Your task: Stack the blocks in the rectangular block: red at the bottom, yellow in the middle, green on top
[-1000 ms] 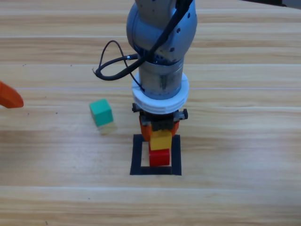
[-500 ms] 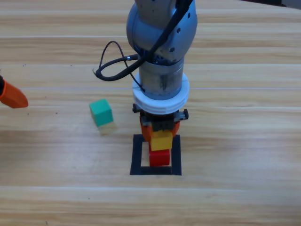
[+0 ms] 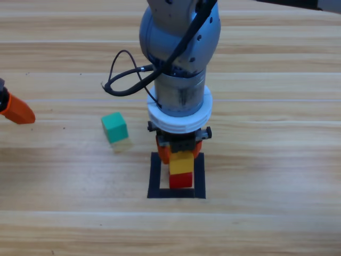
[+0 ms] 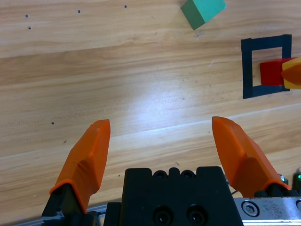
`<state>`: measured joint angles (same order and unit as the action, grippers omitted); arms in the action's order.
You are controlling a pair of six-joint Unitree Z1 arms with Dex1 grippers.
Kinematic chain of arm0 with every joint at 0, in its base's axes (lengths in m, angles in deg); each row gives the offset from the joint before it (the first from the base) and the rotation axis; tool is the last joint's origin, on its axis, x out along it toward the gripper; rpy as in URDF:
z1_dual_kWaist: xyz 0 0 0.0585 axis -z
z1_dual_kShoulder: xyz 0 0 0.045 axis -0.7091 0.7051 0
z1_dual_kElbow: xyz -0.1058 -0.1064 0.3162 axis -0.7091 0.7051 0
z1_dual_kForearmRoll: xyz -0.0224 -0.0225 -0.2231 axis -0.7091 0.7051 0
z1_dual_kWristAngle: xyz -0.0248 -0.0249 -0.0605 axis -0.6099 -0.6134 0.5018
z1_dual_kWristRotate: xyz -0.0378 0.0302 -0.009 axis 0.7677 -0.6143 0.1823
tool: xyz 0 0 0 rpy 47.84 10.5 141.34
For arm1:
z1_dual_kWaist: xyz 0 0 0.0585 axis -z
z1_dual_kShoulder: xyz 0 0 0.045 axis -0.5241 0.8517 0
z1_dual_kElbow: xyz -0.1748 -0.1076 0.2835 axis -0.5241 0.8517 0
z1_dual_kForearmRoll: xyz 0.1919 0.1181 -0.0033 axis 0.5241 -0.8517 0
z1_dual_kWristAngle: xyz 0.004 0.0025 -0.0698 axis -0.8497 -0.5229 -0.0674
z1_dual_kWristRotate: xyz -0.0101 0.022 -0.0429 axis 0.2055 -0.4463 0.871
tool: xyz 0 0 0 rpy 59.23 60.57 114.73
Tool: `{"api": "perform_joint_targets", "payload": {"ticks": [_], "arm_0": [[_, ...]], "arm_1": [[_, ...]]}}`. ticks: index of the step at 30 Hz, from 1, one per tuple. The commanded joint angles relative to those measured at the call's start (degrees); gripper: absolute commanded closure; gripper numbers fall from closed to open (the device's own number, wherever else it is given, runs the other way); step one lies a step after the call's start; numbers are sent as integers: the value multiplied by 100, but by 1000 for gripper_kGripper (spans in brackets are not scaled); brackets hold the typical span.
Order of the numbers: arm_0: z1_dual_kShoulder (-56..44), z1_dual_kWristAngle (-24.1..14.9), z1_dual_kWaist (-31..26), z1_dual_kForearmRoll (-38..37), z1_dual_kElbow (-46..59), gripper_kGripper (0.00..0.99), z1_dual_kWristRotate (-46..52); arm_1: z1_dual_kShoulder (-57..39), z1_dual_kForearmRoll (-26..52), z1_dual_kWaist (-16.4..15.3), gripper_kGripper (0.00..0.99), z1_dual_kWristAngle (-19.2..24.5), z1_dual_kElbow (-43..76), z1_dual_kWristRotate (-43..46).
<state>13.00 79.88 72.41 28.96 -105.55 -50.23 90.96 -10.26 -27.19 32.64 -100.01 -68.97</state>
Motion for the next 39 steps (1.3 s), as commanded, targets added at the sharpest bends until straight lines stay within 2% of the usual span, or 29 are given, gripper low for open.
{"api": "perform_joint_targets", "payload": {"ticks": [1, 31, 34, 36, 38, 39], "arm_0": [[168, 67, -158, -100, 169, 71, -47], [211, 67, -185, -117, 186, 73, -73], [203, 67, -185, -117, 195, 73, -73], [203, 67, -194, -117, 195, 73, -73], [203, 67, -194, -117, 195, 73, -73], [203, 67, -194, -126, 204, 73, -73]], "arm_1": [[392, -102, -203, 913, 51, -61, -15], [419, -172, -115, 893, 165, -114, -7], [427, -181, -89, 705, 165, -114, -7], [427, -190, -71, 450, 156, -114, -7], [427, -199, -62, 100, 165, -114, -7], [410, -207, -62, 21, 183, -123, -7]]}}
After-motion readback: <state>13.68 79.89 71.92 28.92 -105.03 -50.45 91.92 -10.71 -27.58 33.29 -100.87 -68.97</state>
